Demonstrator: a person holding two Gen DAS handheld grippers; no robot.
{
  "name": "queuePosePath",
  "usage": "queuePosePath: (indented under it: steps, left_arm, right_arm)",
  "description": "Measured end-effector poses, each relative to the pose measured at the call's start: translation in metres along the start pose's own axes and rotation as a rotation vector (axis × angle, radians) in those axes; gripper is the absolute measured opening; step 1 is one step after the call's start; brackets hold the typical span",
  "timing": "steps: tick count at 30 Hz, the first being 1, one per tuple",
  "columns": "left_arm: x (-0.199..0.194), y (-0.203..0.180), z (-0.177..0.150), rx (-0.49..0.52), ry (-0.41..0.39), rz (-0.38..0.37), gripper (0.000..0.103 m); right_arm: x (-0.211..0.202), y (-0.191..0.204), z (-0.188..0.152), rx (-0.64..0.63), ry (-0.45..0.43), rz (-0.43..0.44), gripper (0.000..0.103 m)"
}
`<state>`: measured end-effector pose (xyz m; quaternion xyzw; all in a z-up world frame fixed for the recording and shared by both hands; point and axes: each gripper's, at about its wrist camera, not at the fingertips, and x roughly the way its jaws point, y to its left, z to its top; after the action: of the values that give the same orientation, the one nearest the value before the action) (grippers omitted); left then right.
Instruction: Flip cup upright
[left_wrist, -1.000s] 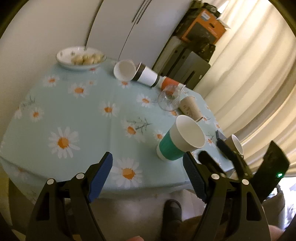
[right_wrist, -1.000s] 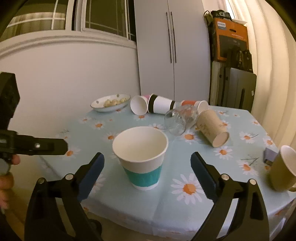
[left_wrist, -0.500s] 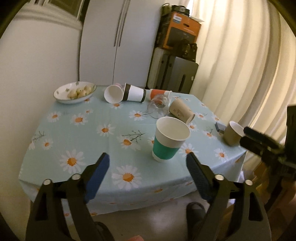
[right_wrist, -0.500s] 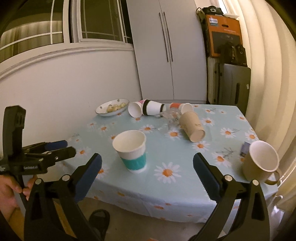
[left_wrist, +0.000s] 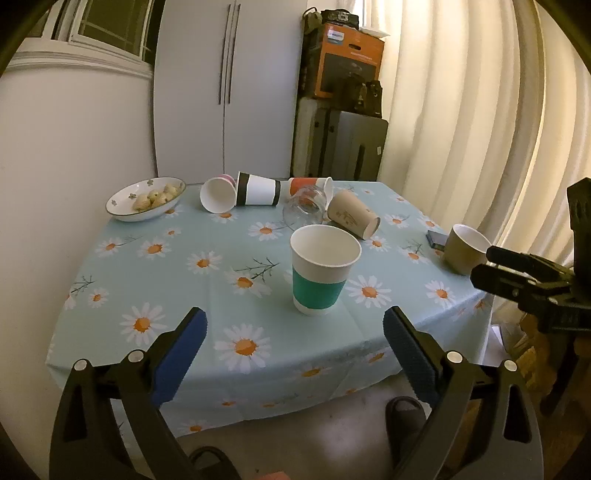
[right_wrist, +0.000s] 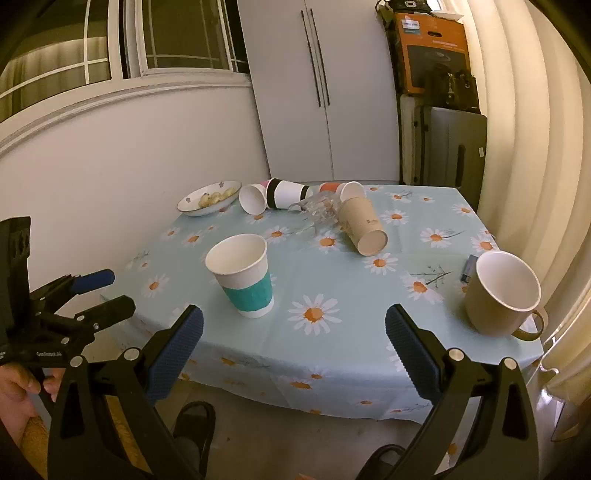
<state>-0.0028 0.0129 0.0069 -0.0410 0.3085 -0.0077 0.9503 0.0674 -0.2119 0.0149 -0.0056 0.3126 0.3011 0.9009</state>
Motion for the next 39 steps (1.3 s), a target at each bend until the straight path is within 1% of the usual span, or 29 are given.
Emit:
queuePosePath:
  steps: [2, 10, 23, 39]
  left_arm:
    - [0.0, -0.0005, 0.0004, -0.002, -0.004, 0.003, 0.096]
    - [-0.0006, -0.0014, -0.0002, 0.0, -0.008, 0.007, 0.096]
    - [-0.004, 0.0025, 0.0001, -0.016, -0.012, 0.014, 0.096]
    - [-0.0051, 0.0011, 0.0, -0.016, 0.0, 0.017, 0.096]
  right_arm:
    - [0.0015, 0.0012, -0.0001, -0.002, 0.004, 0.001, 0.098]
    - [0.0039, 0.0007, 0.0005, 0.013, 0.006, -0.003, 0.098]
    - [0.0083, 0.0049, -0.0005, -0.001, 0.016, 0.0, 0.098]
    - [0.0101, 0.0072, -0.0018, -0.001, 0.022, -0.006, 0.098]
